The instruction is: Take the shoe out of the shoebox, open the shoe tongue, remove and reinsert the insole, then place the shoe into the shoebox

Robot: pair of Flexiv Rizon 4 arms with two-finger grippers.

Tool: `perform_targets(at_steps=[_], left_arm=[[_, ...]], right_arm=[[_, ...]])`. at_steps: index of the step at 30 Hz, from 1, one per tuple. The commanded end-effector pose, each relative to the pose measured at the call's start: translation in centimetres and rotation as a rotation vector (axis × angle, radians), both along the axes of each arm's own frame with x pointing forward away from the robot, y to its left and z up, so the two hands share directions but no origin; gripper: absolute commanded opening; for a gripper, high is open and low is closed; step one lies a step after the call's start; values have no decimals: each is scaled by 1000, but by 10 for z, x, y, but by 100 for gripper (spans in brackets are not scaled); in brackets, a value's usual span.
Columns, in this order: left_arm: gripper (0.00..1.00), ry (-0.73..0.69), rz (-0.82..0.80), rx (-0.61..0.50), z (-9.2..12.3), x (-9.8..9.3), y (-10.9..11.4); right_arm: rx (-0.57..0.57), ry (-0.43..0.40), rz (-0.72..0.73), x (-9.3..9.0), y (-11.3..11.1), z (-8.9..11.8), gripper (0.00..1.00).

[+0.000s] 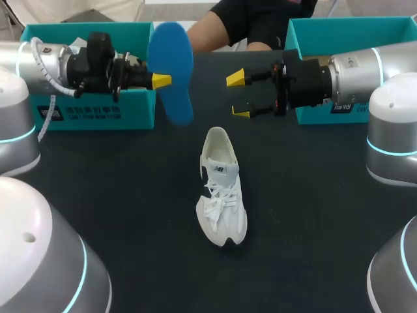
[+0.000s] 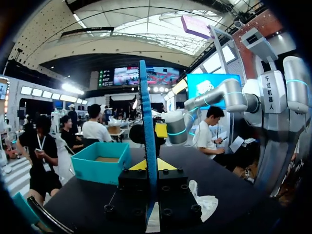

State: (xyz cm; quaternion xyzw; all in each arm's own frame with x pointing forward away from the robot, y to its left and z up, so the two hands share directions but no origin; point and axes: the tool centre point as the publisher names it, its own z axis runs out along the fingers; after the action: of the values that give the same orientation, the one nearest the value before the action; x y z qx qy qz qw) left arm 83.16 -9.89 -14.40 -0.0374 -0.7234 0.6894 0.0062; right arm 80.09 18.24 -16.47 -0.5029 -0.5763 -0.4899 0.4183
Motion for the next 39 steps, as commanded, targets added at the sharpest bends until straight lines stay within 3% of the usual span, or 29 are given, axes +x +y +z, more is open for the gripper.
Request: perform_targets(at_steps=[1, 2, 3, 4, 5, 7, 39], left_arm=[[0, -720, 119, 9, -2, 8, 2], [0, -844, 110, -3, -5, 8, 1], [0, -830, 69, -69, -4, 7, 2], [0, -993, 137, -58, -5, 9, 2], [0, -1131, 104, -19, -9, 10, 1], [0, -1257, 97, -7, -15, 11, -1], [0, -1267, 112, 8, -17, 14, -3]], right_arm=[[-3, 1, -4, -1, 2, 0, 100], [-3, 1, -4, -1, 2, 0, 100], [-3, 1, -4, -1, 2, 0, 100], [-3, 1, -4, -1, 2, 0, 100], [-3, 1, -4, -1, 2, 0, 100], [-3, 1, -4, -1, 2, 0, 100], [-3, 1, -4, -1, 2, 0, 100]])
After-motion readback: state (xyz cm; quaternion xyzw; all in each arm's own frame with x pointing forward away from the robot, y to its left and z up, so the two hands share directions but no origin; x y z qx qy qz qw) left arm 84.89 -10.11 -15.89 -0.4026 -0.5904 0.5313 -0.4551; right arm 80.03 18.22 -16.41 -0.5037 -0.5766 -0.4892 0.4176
